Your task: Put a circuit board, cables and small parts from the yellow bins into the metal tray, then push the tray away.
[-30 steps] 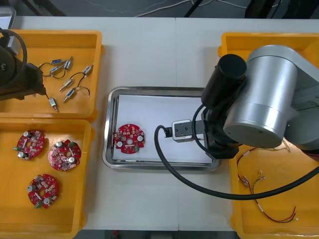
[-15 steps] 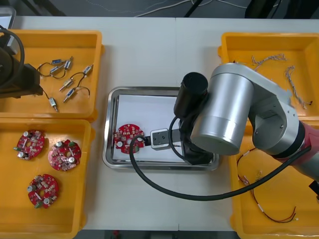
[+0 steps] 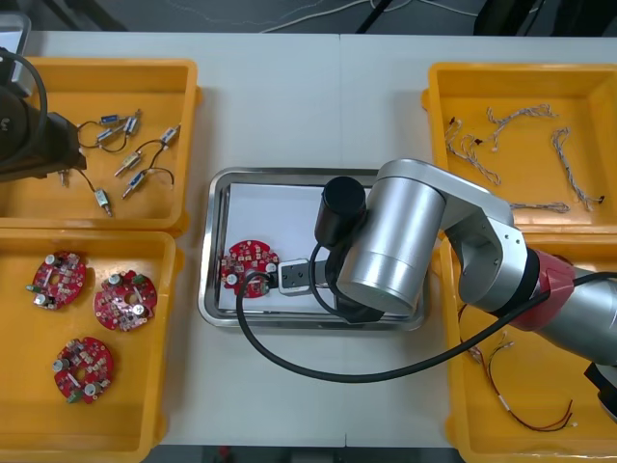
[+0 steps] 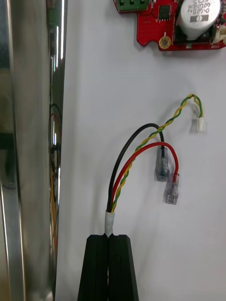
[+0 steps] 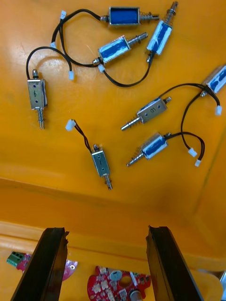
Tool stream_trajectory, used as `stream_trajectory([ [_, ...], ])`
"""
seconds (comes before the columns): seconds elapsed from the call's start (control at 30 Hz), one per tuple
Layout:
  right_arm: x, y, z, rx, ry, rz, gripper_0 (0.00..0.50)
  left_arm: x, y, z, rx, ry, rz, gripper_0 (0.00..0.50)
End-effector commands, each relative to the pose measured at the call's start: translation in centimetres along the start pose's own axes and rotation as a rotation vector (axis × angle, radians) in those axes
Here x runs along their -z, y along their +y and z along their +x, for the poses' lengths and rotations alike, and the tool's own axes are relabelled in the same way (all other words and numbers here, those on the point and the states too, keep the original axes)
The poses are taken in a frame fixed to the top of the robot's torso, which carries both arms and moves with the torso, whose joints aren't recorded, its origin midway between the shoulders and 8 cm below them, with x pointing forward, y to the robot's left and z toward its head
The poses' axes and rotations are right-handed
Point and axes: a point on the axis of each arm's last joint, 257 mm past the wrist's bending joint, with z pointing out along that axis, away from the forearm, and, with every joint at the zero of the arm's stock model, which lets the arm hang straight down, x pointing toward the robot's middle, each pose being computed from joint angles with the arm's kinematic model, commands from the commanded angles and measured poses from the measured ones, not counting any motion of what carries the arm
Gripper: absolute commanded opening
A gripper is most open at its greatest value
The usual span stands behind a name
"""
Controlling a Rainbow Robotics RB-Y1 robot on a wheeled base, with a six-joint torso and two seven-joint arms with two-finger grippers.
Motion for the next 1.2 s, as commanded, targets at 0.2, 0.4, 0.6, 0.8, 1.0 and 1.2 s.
stream_trajectory([
  [0.2, -0.1, -0.2, -1.7, -0.029, -0.036, 0.023, 0.014, -1.5, 1.5, -1.6, -0.086, -0.069, -0.059, 0.500],
  [0.4, -0.3, -0.2, -1.1, -0.040, -0.027, 0.026, 0.462, -3.7, 0.5, -1.4, -0.090, -0.067, -0.045, 0.500],
  [0.6, 0.0, -0.2, -0.7, -0.049, -0.031, 0.033, 0.500, -4.9, -0.1, -0.5, -0.097, -0.044, -0.044, 0.500],
  [0.8, 1.8, -1.1, -0.6, -0.081, -0.054, 0.042, 0.500, -6.2, -0.7, 0.3, -0.106, -0.033, -0.052, 0.500],
  [1.0, 4.5, -2.3, 0.4, -0.189, -0.087, 0.020, 0.500, -7.2, -1.0, 0.3, -0.126, -0.046, -0.071, 0.500],
  [1.2, 6.9, -4.0, 2.7, -0.360, -0.085, 0.032, 0.500, -8.8, -0.8, 0.0, -0.155, -0.063, -0.074, 0.500],
])
